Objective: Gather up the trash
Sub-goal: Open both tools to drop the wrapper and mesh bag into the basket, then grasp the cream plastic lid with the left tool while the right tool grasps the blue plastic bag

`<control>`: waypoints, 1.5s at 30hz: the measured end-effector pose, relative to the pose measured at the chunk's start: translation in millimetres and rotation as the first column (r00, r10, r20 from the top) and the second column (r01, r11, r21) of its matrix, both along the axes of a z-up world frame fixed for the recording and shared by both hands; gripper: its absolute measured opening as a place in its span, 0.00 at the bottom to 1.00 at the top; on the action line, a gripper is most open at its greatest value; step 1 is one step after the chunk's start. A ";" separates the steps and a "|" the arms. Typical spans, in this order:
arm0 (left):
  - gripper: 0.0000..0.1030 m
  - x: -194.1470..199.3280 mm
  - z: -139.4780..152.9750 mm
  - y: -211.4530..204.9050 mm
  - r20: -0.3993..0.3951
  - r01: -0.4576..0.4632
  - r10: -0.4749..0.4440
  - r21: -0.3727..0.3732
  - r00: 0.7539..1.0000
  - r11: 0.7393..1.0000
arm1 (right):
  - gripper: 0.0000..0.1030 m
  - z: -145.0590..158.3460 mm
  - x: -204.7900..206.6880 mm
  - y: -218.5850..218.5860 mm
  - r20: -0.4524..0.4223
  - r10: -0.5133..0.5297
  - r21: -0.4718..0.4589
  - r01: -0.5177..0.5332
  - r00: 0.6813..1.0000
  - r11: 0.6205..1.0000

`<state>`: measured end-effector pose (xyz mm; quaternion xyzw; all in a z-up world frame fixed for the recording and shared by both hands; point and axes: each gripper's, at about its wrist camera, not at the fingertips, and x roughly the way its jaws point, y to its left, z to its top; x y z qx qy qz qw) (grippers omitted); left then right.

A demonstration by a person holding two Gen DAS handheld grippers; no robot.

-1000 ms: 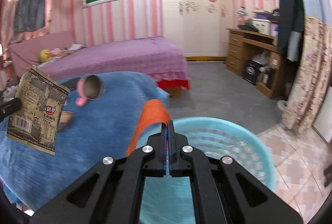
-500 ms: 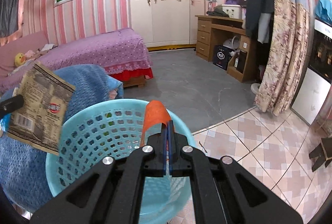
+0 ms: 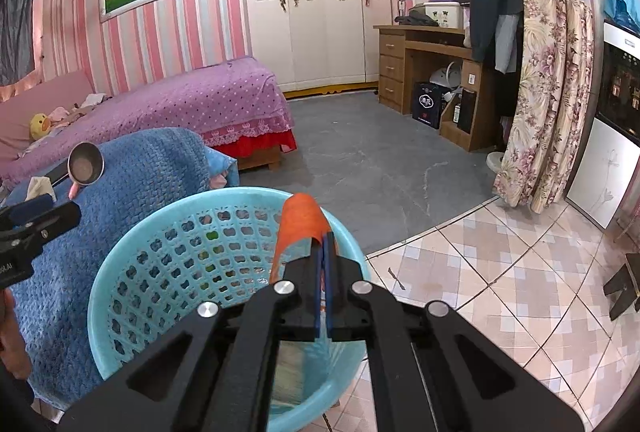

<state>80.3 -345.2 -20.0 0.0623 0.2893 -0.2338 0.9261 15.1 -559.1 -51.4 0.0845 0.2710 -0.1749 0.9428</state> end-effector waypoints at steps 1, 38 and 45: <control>0.90 1.0 -0.5 7.1 -0.004 -0.009 0.009 -0.006 1.000 1.000 | 0.02 0.4 1.5 3.2 -0.003 -0.004 -0.014 0.004 1.000 1.000; 0.95 2.0 7.0 246.8 0.033 -0.351 0.350 0.010 0.936 0.936 | 0.96 17.3 32.4 95.4 0.018 -0.073 -0.056 0.074 0.997 0.996; 0.95 9.3 -8.0 279.5 0.005 -0.397 0.398 -0.015 0.918 0.917 | 0.96 21.5 40.9 125.6 0.037 -0.042 -0.082 0.045 0.998 0.996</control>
